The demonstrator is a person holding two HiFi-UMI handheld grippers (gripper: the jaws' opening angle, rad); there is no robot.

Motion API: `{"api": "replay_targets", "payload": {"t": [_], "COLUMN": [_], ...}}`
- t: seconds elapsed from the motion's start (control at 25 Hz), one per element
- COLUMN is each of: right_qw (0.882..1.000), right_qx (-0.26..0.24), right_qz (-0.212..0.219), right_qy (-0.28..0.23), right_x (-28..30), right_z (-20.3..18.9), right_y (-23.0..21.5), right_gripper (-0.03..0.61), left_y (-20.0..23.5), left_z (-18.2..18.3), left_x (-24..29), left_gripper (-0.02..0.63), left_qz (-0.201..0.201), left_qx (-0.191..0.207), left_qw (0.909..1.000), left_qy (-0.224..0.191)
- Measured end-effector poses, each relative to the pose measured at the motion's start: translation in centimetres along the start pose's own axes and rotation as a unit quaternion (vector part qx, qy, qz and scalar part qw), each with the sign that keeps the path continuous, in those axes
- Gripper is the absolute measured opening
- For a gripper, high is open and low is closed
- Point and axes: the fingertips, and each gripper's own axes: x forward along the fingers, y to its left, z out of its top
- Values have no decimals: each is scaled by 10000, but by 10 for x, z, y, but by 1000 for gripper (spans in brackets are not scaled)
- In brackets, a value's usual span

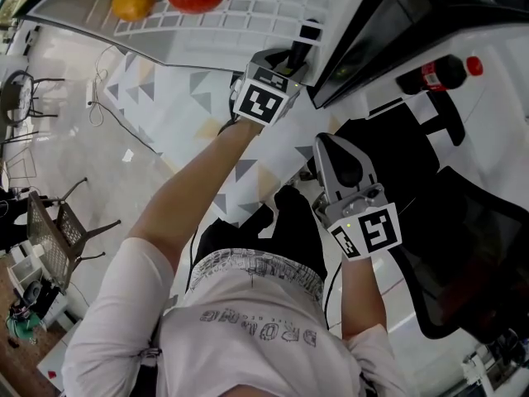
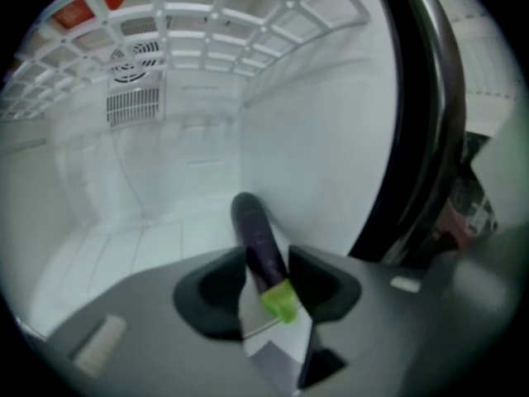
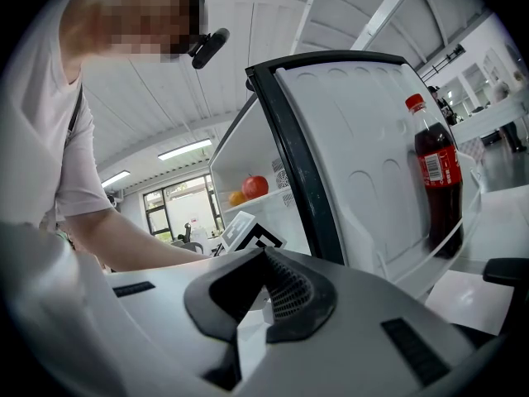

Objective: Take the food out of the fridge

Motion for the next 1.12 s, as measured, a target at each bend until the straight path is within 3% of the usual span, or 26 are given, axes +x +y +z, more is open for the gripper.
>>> {"api": "replay_targets", "payload": {"t": [0.48,1.12], "right_qw": [9999,9991], "right_qx": [-162,-411], "right_qz": [4,130], "right_qy": [-12,-1], "right_x": [1,9], "right_z": [20,59], "right_y": [10,55], "right_gripper": [-3,-3], "left_y": [17,-2], "left_z": [3,17], "left_x": [-42,-147], "left_gripper": [133,133], "left_qz": [106,50], "left_qx": [-32,-190], "left_qw": [9998,9976], "left_qy": [-190,-667]}}
